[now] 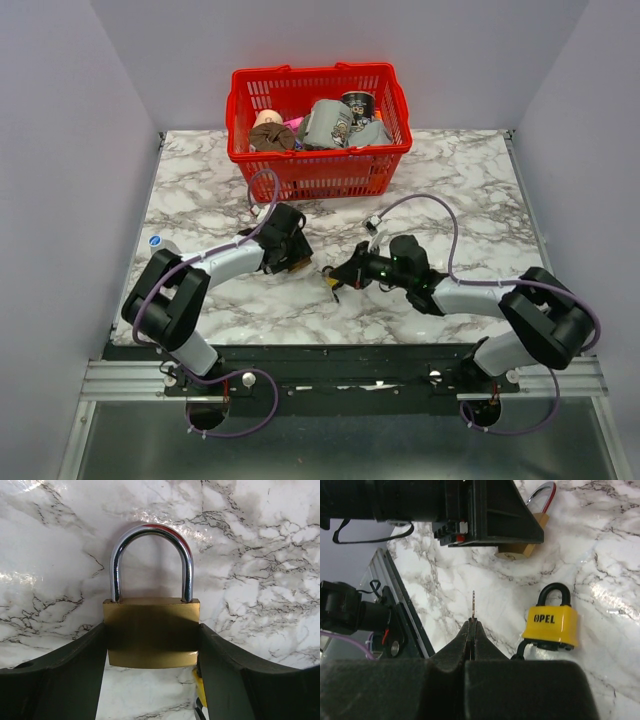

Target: Unlock with the key

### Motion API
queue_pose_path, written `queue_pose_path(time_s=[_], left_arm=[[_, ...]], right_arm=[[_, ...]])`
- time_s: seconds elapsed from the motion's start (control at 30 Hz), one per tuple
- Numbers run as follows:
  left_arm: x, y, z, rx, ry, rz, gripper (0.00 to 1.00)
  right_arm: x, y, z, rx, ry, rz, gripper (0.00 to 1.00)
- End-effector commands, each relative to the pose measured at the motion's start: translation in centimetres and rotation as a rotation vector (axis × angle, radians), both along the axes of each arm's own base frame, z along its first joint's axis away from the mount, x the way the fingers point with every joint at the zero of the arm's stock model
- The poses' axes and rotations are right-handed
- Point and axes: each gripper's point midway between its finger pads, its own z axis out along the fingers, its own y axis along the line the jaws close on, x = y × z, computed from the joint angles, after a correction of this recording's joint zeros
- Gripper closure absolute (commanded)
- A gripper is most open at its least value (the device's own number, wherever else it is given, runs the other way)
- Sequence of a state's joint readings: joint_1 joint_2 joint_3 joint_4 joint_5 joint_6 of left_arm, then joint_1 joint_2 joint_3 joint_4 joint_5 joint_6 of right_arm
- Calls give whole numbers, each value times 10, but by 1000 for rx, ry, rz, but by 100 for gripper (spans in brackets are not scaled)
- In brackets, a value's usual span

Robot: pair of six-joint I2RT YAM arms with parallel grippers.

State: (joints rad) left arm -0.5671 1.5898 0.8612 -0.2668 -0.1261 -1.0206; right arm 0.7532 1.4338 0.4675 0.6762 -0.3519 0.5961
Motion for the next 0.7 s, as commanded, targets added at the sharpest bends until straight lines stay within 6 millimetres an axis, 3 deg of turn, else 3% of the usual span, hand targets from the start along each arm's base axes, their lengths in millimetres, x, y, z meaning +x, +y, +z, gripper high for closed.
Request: queue_pose_path(time_s=[0.0, 0.2, 0.4, 0.67], left_arm=[[-9, -7, 0, -91, 35, 4, 100], [-7, -7, 4, -164, 25, 47, 100], [-2, -3, 10, -181, 12, 69, 100], [-1, -1, 9, -184, 9, 76, 100]], right_arm=[[26, 16, 22, 61, -78, -52, 99], [37, 18, 6, 31, -55, -95, 99], [37, 27, -12, 14, -17, -94, 99], [41, 33, -14, 28, -40, -124, 99]])
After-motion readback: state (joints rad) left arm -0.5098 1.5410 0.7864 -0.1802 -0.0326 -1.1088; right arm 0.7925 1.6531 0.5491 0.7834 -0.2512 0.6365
